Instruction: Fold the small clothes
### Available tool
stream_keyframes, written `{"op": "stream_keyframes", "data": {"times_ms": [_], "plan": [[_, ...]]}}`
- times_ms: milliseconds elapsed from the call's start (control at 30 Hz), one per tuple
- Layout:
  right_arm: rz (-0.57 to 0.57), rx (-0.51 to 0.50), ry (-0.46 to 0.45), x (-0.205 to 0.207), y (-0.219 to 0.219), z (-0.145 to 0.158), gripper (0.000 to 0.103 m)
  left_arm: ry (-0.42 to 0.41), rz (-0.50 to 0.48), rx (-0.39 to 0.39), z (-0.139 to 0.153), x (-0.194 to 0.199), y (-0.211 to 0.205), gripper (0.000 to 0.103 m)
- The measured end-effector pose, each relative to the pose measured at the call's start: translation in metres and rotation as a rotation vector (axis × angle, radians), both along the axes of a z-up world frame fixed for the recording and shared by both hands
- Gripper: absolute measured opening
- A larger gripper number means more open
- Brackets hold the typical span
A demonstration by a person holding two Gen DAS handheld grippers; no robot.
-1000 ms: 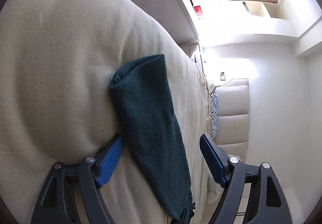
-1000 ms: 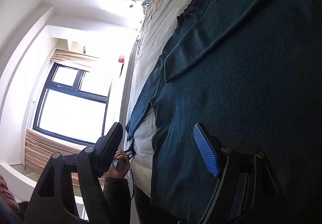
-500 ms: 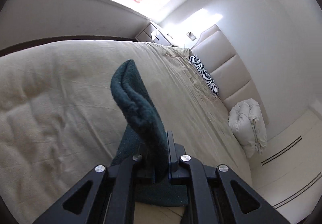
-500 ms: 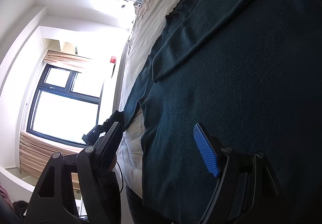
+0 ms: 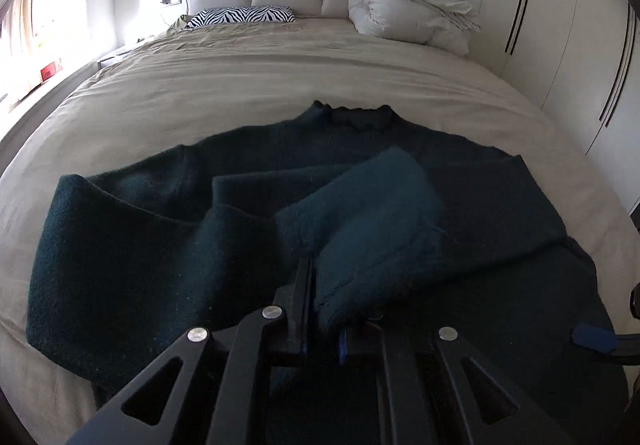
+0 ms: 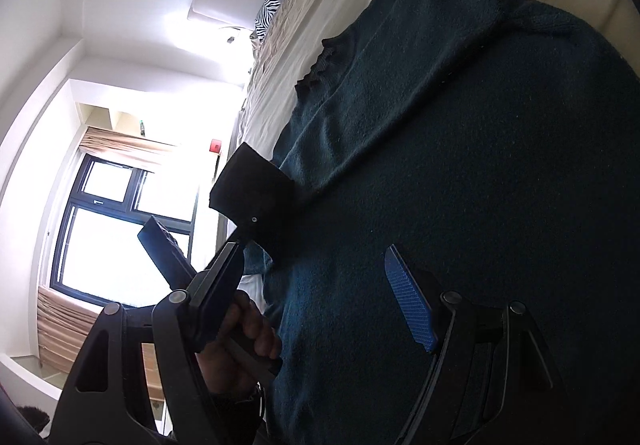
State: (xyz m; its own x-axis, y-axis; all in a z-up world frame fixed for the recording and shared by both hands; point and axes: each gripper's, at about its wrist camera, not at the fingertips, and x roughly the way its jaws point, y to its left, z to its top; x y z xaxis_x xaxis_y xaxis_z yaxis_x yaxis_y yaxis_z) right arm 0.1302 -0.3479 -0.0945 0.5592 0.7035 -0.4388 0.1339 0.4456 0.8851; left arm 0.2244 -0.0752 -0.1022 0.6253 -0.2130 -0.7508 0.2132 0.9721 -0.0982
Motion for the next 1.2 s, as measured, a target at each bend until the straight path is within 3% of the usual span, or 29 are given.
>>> {"op": "stream_keyframes", "data": {"times_ms": [67, 133, 233, 367, 500, 600, 667, 733, 800, 867, 1033, 1200], "plan": [[0.005, -0.018, 0.011, 0.011, -0.004, -0.003, 0.073, -0.021, -0.024, 0.033, -0.002, -0.008, -0.003, 0.024], [0.018, -0.029, 0.019, 0.023, -0.003, -0.006, 0.073, -0.029, -0.046, 0.005, 0.006, -0.013, 0.002, 0.066], [0.055, -0.052, 0.027, 0.043, 0.01, -0.009, 0.073, -0.085, -0.007, -0.047, 0.024, -0.036, 0.018, 0.074], [0.128, -0.058, 0.023, 0.072, 0.042, -0.005, 0.073, -0.074, 0.043, -0.098, 0.024, -0.048, 0.046, 0.075], [0.181, -0.055, 0.067, 0.104, 0.07, -0.012, 0.073, 0.013, 0.087, -0.158, 0.008, -0.047, 0.069, 0.072], [0.178, -0.125, 0.156, 0.121, 0.084, -0.023, 0.069, -0.02, 0.113, -0.214, 0.014, -0.057, 0.085, 0.072], [0.165, -0.133, 0.146, 0.124, 0.087, -0.021, 0.07, -0.018, 0.125, -0.236, 0.013, -0.062, 0.093, 0.072], [0.177, -0.155, 0.143, 0.128, 0.093, -0.018, 0.057, 0.004, 0.137, -0.27, 0.009, -0.067, 0.101, 0.072], [0.232, -0.222, 0.14, 0.129, 0.112, -0.014, 0.022, 0.011, 0.151, -0.299, 0.009, -0.073, 0.108, 0.071], [0.262, -0.308, 0.13, 0.129, 0.125, -0.008, 0.015, 0.0, 0.154, -0.326, 0.013, -0.082, 0.116, 0.07], [0.284, -0.431, 0.017, 0.124, 0.127, 0.032, 0.01, -0.05, 0.218, -0.414, 0.037, -0.092, 0.158, 0.067], [0.214, -0.508, -0.022, 0.122, 0.085, 0.062, 0.009, -0.093, 0.321, -0.467, 0.054, -0.085, 0.214, 0.058]]}}
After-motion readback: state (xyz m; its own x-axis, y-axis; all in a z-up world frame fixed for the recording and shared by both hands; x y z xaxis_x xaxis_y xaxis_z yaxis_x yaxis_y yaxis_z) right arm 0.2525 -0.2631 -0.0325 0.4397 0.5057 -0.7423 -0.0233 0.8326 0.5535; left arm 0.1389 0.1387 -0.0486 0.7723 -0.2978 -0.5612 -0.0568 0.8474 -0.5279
